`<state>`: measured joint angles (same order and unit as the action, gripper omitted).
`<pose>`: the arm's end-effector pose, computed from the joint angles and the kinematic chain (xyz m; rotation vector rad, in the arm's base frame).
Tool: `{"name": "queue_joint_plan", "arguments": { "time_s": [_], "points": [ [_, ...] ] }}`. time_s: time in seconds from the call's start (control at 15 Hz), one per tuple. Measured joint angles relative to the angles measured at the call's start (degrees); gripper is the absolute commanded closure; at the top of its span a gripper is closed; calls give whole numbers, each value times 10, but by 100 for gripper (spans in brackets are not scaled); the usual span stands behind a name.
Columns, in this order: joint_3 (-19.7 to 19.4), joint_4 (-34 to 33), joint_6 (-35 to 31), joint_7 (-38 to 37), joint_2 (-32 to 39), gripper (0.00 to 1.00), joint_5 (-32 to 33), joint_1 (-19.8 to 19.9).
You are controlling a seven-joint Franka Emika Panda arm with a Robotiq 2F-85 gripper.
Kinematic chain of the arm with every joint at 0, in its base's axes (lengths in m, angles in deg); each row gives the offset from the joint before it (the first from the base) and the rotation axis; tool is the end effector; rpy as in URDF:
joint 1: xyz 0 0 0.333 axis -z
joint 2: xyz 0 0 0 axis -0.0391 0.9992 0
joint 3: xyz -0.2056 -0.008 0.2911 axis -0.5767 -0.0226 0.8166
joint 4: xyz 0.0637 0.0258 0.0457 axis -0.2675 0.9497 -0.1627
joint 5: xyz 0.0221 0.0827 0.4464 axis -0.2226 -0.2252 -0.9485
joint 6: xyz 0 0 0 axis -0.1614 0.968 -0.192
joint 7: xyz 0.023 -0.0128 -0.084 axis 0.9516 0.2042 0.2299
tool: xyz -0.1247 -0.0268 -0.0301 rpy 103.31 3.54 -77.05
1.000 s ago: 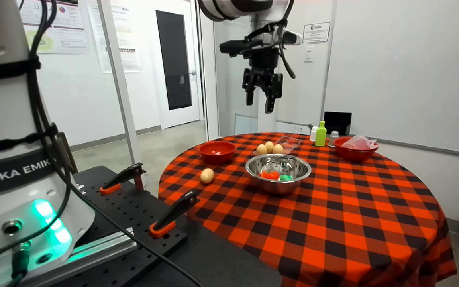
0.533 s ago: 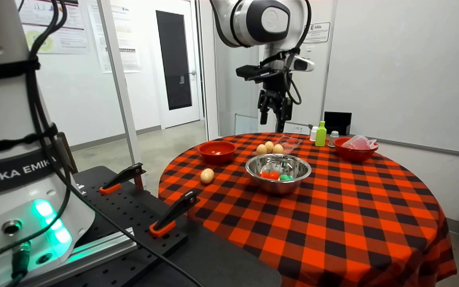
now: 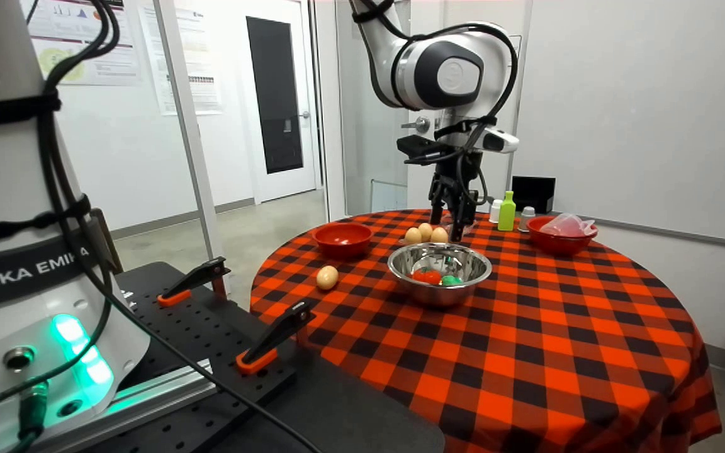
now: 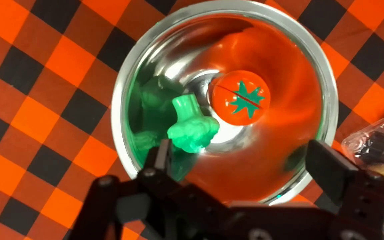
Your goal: Remove the toy broccoli from the bowl and put it on the table
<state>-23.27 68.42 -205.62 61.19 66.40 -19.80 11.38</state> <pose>0.6027 -0.1747 0.1145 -2.8842 1.0563 0.1353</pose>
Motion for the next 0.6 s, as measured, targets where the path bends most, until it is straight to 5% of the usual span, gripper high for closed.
{"name": "queue_joint_plan", "arguments": {
  "time_s": [0.6],
  "points": [
    [-1,-51,0,-32,78,0,-12,12]
  ]
}}
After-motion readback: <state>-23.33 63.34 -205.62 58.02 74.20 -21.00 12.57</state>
